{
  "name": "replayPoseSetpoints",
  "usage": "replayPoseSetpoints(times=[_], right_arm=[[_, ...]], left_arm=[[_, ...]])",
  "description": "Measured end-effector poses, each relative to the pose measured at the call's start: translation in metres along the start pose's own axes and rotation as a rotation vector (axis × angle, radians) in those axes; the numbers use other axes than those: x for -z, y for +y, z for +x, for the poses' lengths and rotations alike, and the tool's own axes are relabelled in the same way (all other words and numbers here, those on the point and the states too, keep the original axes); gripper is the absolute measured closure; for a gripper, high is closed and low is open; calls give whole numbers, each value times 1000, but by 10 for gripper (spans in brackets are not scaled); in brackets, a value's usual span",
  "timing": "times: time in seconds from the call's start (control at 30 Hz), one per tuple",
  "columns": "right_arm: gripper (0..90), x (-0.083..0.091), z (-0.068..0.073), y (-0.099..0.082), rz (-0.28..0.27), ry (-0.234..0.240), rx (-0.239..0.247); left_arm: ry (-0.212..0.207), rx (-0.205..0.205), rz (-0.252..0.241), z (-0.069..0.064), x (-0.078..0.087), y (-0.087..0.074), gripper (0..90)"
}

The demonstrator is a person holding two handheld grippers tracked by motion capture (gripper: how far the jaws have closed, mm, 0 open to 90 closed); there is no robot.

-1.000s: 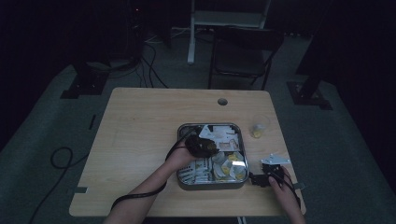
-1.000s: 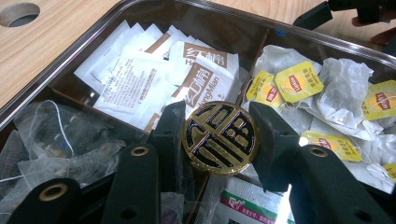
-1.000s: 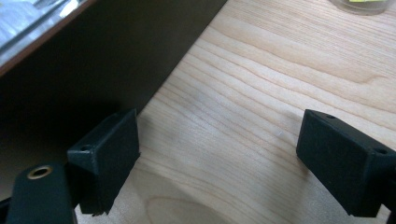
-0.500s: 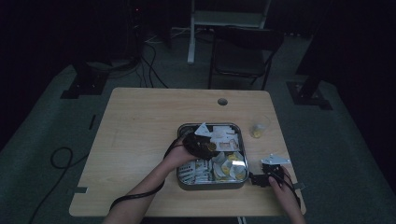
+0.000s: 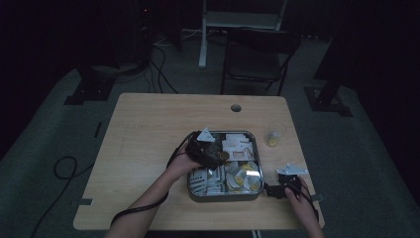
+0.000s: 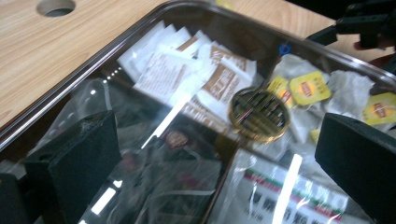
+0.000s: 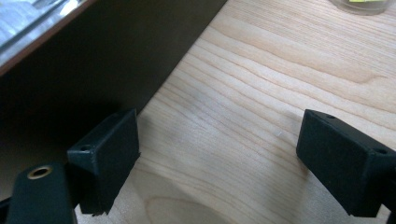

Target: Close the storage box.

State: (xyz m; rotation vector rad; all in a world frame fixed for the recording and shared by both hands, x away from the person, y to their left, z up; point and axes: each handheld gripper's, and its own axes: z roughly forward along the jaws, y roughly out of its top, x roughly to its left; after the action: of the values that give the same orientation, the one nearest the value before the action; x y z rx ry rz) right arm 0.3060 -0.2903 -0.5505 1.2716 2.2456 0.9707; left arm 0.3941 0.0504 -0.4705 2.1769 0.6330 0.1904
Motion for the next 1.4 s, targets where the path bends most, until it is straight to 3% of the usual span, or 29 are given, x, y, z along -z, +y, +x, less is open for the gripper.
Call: replayPoseSetpoints(times=[0.23, 0.6, 1.0, 1.4], right_arm=[[127, 0, 0, 0, 0, 0, 0], [127, 0, 0, 0, 0, 0, 0], [127, 0, 0, 0, 0, 0, 0], [127, 0, 0, 0, 0, 0, 0]], left_arm=[[48, 15, -30, 11, 12, -10, 6], [106, 80, -74, 30, 32, -28, 6], [159, 121, -94, 47, 52, -47, 6], [208, 160, -99, 62, 72, -76, 6]])
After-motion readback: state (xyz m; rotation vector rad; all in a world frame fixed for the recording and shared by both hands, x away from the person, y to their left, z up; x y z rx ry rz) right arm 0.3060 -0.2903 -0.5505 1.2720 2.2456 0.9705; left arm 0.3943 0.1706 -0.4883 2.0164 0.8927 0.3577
